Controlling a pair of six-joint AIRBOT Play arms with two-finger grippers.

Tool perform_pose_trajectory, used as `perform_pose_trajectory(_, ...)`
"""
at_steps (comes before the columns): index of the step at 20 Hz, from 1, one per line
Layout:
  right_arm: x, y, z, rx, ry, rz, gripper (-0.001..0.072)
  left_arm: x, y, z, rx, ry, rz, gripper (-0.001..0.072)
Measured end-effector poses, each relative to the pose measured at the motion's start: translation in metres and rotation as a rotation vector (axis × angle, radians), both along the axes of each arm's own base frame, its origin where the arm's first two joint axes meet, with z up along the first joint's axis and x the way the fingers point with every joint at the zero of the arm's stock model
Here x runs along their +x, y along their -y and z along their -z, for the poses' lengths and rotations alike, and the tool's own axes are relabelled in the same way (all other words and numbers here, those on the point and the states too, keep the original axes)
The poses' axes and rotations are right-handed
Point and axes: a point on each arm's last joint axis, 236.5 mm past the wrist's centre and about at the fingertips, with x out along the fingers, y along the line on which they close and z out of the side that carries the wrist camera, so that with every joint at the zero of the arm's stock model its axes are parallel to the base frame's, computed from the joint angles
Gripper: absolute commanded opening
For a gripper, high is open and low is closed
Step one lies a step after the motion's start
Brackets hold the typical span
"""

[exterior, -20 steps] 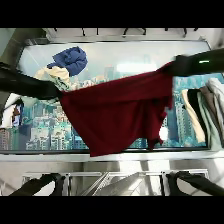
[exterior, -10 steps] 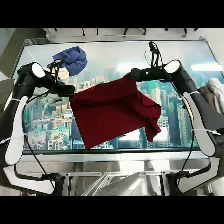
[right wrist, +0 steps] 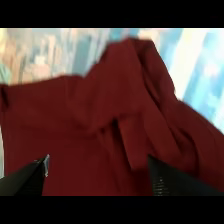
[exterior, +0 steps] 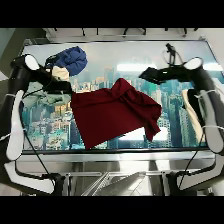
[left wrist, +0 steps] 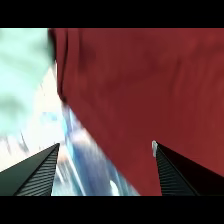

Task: Fold the shirts.

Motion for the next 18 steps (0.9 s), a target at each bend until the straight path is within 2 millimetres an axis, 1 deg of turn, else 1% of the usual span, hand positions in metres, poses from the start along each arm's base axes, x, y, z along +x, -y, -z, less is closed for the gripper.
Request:
perform_pose_trajectory(2, -0.025, 0.023, -0.006, 0.01, -0.061, -0.018, 0.0697, -0.044, 0.001, 0.01, -0.043, -0.086, -0.02, 0.0653)
perform_pose_trajectory(3, -0.035, 0.035, -0.01, 0.013, -0.076, -0.008, 0.0697, -0.068, 0.005, 0.017, -0.076, -0.127, -0.033, 0.0653)
perform_pose_trajectory(4, -0.042, 0.042, -0.013, 0.015, -0.077, -0.001, 0.0697, -0.091, 0.01, 0.026, -0.113, -0.163, -0.055, 0.0653)
perform_pose_trajectory(6, -0.058, 0.043, -0.02, 0.028, -0.079, -0.011, 0.0697, -0.134, 0.024, 0.045, -0.205, -0.233, -0.115, 0.0653)
perform_pose_trajectory(7, -0.067, 0.042, -0.021, 0.031, -0.087, -0.023, 0.0697, -0.152, 0.03, 0.056, -0.244, -0.261, -0.148, 0.0653)
perform_pose_trajectory(8, -0.072, 0.04, -0.023, 0.034, -0.086, -0.026, 0.0697, -0.169, 0.037, 0.066, -0.28, -0.286, -0.182, 0.0653)
perform_pose_trajectory(10, -0.08, 0.033, -0.026, 0.041, -0.08, -0.042, 0.0696, -0.195, 0.043, 0.089, -0.317, -0.322, -0.247, 0.0653)
perform_pose_trajectory(13, -0.089, 0.017, -0.038, 0.073, -0.065, -0.075, 0.0696, -0.219, 0.048, 0.116, -0.341, -0.348, -0.326, 0.0653)
perform_pose_trajectory(15, -0.092, 0.011, -0.046, 0.089, -0.049, -0.085, 0.0697, -0.222, 0.052, 0.127, -0.366, -0.333, -0.373, 0.0652)
perform_pose_trajectory(18, -0.096, 0.004, -0.057, 0.102, -0.028, -0.094, 0.0696, -0.22, 0.064, 0.131, -0.442, -0.314, -0.426, 0.0652)
